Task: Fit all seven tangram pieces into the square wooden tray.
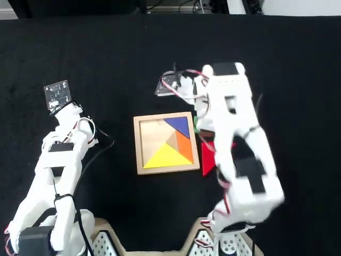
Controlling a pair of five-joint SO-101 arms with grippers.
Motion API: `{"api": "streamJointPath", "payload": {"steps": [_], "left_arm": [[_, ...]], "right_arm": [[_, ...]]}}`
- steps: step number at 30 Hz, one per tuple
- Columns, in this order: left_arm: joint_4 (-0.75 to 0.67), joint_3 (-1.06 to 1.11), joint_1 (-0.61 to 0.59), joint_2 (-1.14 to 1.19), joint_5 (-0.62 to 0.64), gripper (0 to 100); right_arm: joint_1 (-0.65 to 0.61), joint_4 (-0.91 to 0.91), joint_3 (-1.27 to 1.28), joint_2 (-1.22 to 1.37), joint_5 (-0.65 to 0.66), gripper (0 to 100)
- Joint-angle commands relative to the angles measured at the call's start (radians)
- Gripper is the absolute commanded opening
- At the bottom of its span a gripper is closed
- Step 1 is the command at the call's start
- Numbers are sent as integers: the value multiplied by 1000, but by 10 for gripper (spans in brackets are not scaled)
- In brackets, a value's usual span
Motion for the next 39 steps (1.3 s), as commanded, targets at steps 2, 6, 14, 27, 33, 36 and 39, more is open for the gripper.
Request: {"api": "streamJointPath", "payload": {"steps": [2,6,14,27,33,36,39], "left_arm": [[-20,-4,12,-31,-8,33],[-20,-4,12,-31,-8,33],[-18,-2,12,-31,-8,33],[-18,-4,10,-31,-8,33],[-18,-4,10,-31,-8,33],[-18,-4,10,-31,-8,33],[-18,-4,10,-31,-8,33]], "right_arm": [[35,-364,358,-321,-249,237],[29,-641,659,-504,-443,235],[-6,-411,510,-387,-358,272],[-6,-350,170,91,64,389],[12,-342,45,255,149,389],[29,-342,-15,337,155,389],[35,-342,-74,394,155,389]]}}
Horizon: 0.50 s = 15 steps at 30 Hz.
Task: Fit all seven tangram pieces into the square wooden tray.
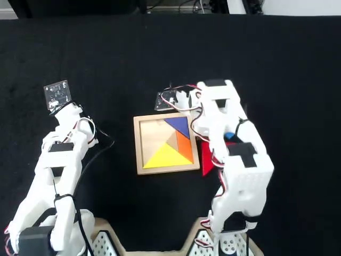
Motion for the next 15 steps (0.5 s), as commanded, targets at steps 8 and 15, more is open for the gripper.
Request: {"api": "streamJointPath", "payload": {"steps": [8,15], "left_arm": [[-18,-4,10,-31,-8,33],[-18,-4,10,-31,-8,33]], "right_arm": [[29,0,-119,62,14,168],[51,26,-151,24,0,77]]}}
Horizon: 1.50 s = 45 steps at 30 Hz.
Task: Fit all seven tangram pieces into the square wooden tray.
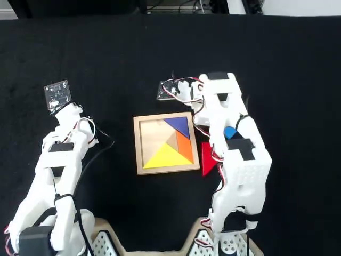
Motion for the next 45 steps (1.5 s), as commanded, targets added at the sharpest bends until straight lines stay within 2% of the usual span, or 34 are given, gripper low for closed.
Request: {"api": "streamJointPath", "payload": {"steps": [1,5,8,17,21,25,31,45], "left_arm": [[-18,-4,10,-31,-8,33],[-18,-4,10,-31,-8,33],[-18,-4,10,-31,-8,33],[-18,-4,10,-31,-8,33],[-18,-4,10,-31,-8,33],[-18,-4,10,-31,-8,33],[-18,-4,12,-31,-8,33],[-18,-4,12,-31,-8,33]], "right_arm": [[29,72,-39,-64,-20,77],[5,272,-94,-232,-57,76],[-71,316,-70,-341,-161,75],[-321,147,38,-383,-746,75],[-371,51,48,-305,-904,75],[-370,-17,33,-232,-931,75],[-368,-23,25,-157,-937,75],[-316,-57,36,-145,-936,87]]}}
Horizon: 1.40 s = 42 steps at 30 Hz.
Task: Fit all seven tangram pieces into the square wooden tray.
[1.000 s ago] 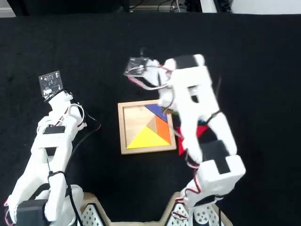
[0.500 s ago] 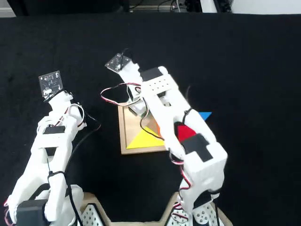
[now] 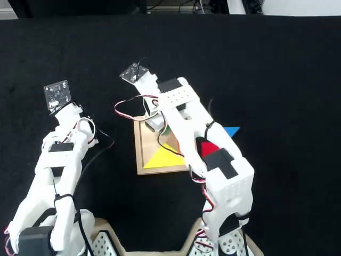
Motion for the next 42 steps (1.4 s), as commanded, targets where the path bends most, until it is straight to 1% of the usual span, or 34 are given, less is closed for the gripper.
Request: {"api": "streamJointPath", "payload": {"steps": [1,5,8,26,30,32,37,42], "left_arm": [[-18,-4,12,-31,-8,33],[-18,-4,12,-31,-8,33],[-18,-4,12,-31,-8,33],[-18,-4,12,-31,-8,33],[-18,-4,12,-31,-8,33],[-18,-4,12,-31,-8,33],[-18,-4,12,-31,-8,33],[-18,-4,12,-31,-8,33]], "right_arm": [[31,-2,-8,-8,0,108],[6,-2,16,-8,3,215],[0,6,16,-12,23,249],[-15,-3,16,-8,21,247],[-8,-40,44,-8,21,247],[5,-63,76,-8,25,247],[58,-86,124,-8,92,247],[114,-78,108,-27,94,247]]}}
